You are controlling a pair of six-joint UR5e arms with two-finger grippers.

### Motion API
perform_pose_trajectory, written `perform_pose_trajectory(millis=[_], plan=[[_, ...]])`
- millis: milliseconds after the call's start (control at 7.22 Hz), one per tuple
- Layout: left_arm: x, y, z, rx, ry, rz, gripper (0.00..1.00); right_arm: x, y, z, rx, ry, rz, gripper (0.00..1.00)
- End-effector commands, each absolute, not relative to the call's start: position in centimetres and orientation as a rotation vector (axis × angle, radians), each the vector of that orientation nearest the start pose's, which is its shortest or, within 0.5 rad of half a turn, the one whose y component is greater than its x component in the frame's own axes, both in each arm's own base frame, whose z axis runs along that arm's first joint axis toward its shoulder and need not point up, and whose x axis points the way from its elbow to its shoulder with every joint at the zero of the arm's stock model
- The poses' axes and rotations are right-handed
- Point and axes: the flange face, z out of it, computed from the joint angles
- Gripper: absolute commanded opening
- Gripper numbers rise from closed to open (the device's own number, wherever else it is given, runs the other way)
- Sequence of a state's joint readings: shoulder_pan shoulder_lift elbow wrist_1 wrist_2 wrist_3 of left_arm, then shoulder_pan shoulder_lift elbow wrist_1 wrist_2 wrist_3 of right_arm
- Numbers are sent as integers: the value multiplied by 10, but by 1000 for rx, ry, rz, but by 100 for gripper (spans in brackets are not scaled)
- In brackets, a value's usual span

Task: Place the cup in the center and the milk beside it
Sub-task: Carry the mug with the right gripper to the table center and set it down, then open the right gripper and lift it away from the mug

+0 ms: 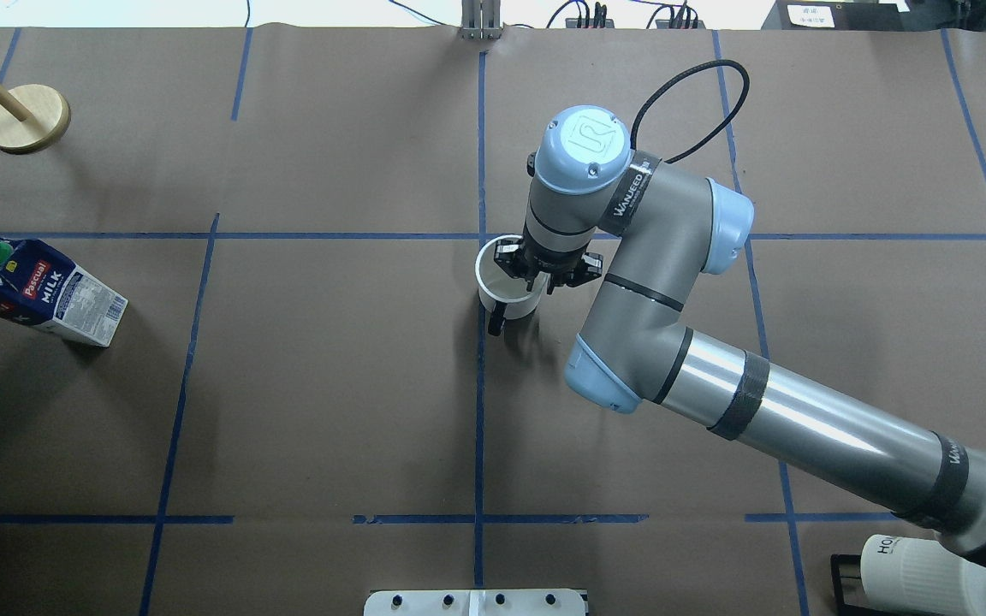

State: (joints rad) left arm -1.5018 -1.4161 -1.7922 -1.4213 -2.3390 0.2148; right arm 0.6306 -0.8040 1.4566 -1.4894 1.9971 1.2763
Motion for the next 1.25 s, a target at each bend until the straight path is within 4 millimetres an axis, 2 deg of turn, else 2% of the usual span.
perform_pose_trajectory(millis=[0, 138, 277, 415, 554, 692, 831, 969, 1108], plan=[[-35, -424, 632, -14, 772, 241, 100, -482, -538, 208, -49, -842, 143, 100], [-35, -430, 625, 0, 769, 246, 100, -431, -549, 202, -41, -822, 118, 100], [-34, -446, 609, 32, 760, 252, 100, -374, -564, 212, -24, -811, 56, 100], [-34, -454, 601, 48, 759, 257, 100, -324, -580, 245, -2, -793, -1, 100], [-33, -456, 598, 56, 767, 261, 100, -273, -597, 289, 42, -756, -69, 100], [-32, -476, 580, 120, 757, 288, 100, -232, -600, 346, 55, -714, -148, 100], [-32, -483, 575, 146, 752, 295, 100, -185, -601, 386, 70, -706, -227, 100], [-30, -500, 567, 160, 763, 303, 100, -137, -591, 434, 49, -741, -266, 100], [-30, -500, 565, 166, 763, 307, 100, -80, -577, 478, 54, -745, -282, 100]])
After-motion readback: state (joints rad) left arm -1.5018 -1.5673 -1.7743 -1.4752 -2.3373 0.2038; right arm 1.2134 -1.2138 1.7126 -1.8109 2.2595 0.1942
